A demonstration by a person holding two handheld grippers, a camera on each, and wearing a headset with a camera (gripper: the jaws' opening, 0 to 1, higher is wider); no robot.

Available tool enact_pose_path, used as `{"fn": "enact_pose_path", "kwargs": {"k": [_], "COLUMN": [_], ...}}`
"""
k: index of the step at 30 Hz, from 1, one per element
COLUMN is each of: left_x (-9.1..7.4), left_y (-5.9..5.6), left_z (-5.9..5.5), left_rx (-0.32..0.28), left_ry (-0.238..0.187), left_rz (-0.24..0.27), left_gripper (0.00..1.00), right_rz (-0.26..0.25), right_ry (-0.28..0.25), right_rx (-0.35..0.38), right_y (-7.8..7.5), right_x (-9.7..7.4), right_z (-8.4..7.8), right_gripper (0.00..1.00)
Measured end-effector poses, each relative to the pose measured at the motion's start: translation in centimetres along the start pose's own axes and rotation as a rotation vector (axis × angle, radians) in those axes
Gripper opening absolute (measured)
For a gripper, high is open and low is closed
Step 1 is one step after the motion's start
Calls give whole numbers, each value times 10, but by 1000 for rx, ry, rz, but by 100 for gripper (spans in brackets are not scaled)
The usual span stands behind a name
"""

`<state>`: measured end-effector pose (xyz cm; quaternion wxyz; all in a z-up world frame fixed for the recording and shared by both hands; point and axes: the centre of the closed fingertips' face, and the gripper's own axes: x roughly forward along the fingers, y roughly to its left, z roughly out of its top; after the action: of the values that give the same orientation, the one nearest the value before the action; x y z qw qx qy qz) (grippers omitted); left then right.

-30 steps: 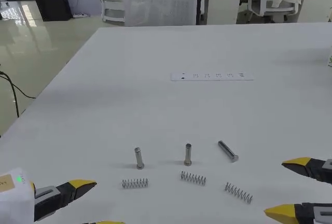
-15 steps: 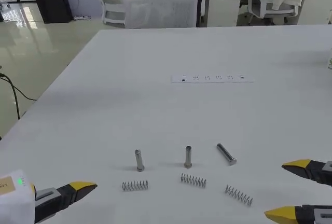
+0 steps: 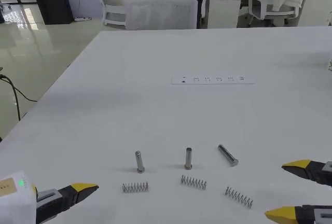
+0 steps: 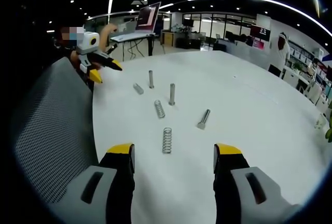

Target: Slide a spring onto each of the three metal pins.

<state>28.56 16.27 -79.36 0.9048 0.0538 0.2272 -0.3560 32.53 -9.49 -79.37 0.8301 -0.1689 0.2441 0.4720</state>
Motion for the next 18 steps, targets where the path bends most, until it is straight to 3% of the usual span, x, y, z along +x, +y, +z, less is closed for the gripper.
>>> {"fn": "enact_pose_path", "kwargs": {"k": [7, 18], "left_x": [-1, -1], "left_y": [-2, -8], "left_z": [5, 14], "left_rx": [8, 27], "left_ry": [-8, -22], "left_rz": [-2, -9], "left_gripper": [55, 55], "right_rz": [-9, -2], "right_ry": [0, 0], "right_rx": [-11, -69], "right_y": [-8, -26], "right_x": [2, 20], "right_z": [6, 32], "right_gripper": [60, 59]}}
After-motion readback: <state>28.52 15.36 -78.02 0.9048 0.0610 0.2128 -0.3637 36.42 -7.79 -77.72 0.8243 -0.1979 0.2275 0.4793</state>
